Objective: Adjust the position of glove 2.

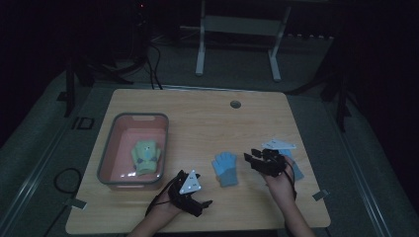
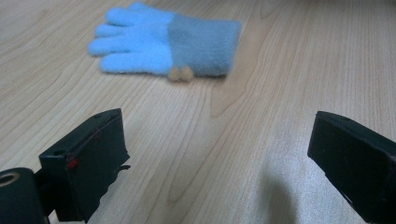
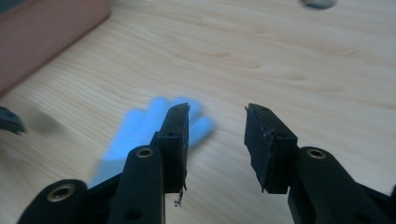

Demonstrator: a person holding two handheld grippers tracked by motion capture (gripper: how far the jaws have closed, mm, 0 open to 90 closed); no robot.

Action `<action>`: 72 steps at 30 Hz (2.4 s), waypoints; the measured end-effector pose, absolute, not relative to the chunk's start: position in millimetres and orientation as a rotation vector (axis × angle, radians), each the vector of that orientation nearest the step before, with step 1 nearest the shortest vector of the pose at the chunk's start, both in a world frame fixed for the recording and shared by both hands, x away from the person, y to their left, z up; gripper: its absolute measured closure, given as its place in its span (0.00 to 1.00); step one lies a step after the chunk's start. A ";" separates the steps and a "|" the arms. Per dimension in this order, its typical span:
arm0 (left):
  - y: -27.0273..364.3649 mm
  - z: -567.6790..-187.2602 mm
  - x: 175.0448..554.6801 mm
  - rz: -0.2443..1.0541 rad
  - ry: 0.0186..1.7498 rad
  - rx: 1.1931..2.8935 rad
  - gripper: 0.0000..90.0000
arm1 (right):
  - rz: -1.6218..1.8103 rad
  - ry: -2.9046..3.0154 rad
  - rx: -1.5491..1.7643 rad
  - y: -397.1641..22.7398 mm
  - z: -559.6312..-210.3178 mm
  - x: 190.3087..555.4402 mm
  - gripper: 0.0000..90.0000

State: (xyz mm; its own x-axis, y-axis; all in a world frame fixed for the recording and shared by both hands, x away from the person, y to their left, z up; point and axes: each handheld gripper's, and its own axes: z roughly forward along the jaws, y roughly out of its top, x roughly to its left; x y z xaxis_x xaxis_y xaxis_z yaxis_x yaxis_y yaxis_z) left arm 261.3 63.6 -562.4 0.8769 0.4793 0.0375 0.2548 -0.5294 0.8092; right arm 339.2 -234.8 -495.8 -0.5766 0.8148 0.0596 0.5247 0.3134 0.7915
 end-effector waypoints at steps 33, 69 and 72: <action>64.8 -562.4 262.1 0.325 0.533 2.149 0.05 | 0.952 2.347 1.166 -384.9 -546.5 350.9 0.66; 63.6 -563.7 261.4 0.327 0.524 2.166 0.05 | 0.991 1.908 1.464 -272.9 -485.9 313.2 0.96; 62.9 -563.7 261.0 0.328 0.525 2.166 0.05 | 1.020 1.888 1.500 -265.4 -483.6 308.6 0.96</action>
